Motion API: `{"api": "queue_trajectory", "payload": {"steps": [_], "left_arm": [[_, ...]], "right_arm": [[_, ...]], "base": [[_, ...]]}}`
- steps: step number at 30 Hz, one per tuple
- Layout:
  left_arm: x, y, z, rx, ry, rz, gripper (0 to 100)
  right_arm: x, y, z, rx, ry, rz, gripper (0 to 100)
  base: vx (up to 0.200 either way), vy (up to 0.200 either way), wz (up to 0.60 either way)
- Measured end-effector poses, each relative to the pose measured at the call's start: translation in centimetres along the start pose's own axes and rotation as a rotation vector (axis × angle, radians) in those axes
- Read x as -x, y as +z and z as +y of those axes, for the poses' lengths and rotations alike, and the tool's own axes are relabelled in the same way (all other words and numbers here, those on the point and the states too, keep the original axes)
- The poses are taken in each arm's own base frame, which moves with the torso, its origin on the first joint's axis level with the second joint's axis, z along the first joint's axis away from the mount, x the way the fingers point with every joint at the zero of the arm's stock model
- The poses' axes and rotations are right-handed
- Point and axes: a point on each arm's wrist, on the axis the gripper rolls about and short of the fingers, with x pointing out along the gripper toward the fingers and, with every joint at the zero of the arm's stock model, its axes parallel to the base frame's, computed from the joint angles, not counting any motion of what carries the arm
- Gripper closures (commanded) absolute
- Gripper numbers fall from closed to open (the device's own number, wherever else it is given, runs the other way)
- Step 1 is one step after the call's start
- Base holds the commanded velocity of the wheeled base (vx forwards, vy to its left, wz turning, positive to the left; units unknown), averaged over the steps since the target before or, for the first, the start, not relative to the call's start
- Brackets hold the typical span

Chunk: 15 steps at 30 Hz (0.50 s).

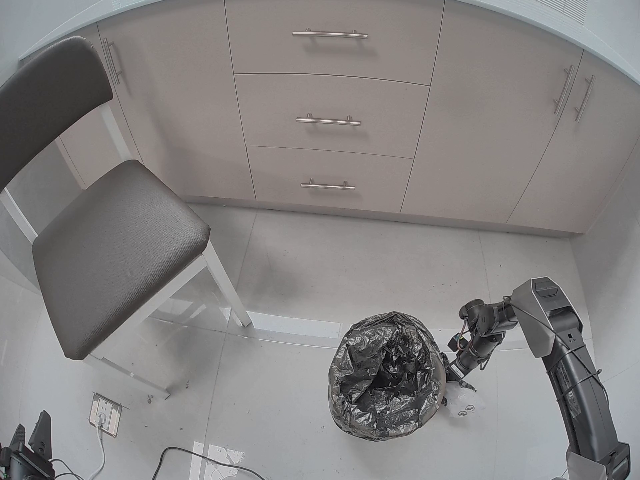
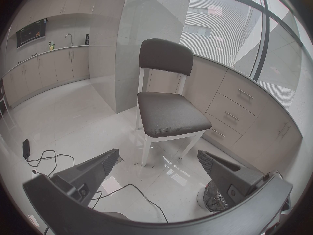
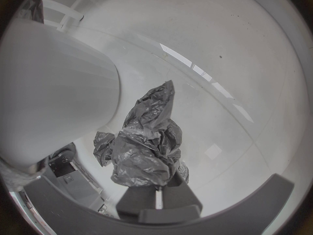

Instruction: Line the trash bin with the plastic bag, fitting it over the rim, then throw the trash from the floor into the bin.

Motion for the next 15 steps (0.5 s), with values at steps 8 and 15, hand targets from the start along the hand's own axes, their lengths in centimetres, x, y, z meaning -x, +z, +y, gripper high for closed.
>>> {"api": "queue_trajectory", "payload": {"steps": [8,15], "left_arm": [[0.0,0.0,0.0,0.001,-0.001,0.001,0],[0.0,0.0,0.0,0.003,-0.001,0.001,0]], "right_arm": [[5.6,1.0,-1.1,-0.04,0.001,0.007,100],[10.3,1.7,-2.6,-0.059,-0.045,-0.057,100]], "base": [[0.0,0.0,0.0],[0.0,0.0,0.0]]}}
